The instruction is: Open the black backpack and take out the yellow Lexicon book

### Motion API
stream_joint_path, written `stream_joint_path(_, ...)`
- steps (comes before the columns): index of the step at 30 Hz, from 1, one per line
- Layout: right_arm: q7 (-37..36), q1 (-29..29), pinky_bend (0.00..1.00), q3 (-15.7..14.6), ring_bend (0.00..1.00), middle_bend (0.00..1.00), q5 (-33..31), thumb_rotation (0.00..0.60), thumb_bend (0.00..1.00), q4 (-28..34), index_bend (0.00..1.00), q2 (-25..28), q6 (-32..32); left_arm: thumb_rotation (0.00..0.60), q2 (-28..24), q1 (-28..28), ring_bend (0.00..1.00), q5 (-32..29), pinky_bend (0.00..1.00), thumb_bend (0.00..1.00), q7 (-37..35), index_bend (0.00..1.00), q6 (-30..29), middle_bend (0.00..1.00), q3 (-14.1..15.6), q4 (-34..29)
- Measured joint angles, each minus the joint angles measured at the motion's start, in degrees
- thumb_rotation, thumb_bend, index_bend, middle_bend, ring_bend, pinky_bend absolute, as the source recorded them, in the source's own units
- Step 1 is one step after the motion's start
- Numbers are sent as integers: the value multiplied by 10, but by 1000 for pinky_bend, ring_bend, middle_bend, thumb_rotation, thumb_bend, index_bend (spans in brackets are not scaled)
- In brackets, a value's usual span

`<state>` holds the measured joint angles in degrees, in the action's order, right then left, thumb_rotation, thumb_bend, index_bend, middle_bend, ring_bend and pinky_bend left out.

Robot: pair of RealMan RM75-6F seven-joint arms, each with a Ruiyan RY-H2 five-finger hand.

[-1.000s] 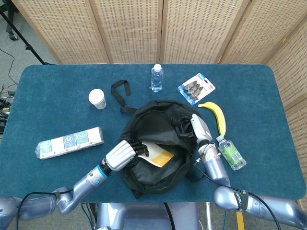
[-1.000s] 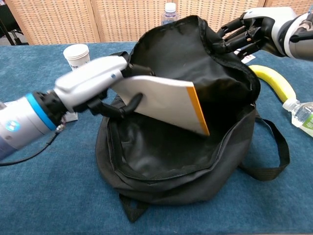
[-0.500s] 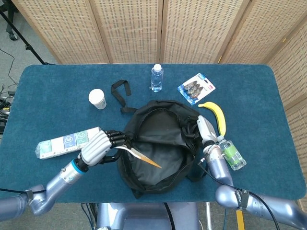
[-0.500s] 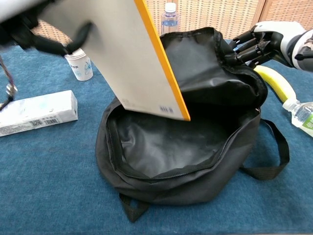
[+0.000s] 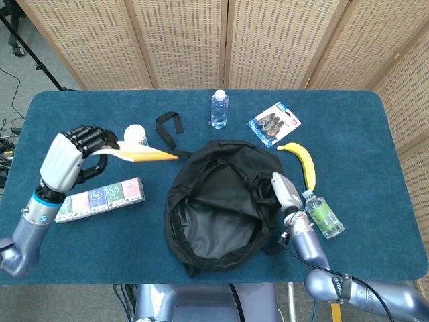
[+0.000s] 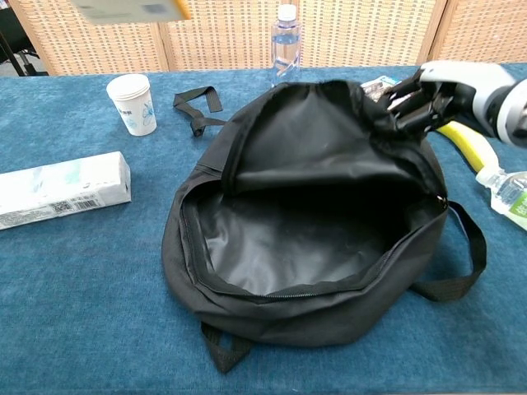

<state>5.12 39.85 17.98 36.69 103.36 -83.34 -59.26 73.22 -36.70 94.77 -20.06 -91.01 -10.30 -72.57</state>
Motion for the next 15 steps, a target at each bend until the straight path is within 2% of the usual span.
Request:
stream_joint_path(4,-4,-6,576,-19,499,634,18,600,559,4,719,-2,16,600,28,5,437,-16,550,685,1,777,11,496,2,103)
stream_joint_path(7,-6,-10,576,-33,499,634,34,600,559,5,719,-3,27,600,60,11,436,-24,550,683,1,777,29,496,13,179)
stream_joint_path(12,-20,-19,576,-49,499,634,60,600,562,3,719,-5,44,600,131,28,437,-28,549,653,-12,777,60,488,47,305)
stream_joint_path(15,-28,-23,576,-55,499,635,70,600,564,3,719,-4,52,600,172,41,416,-24,549,623,-33,777,79,438,74,365)
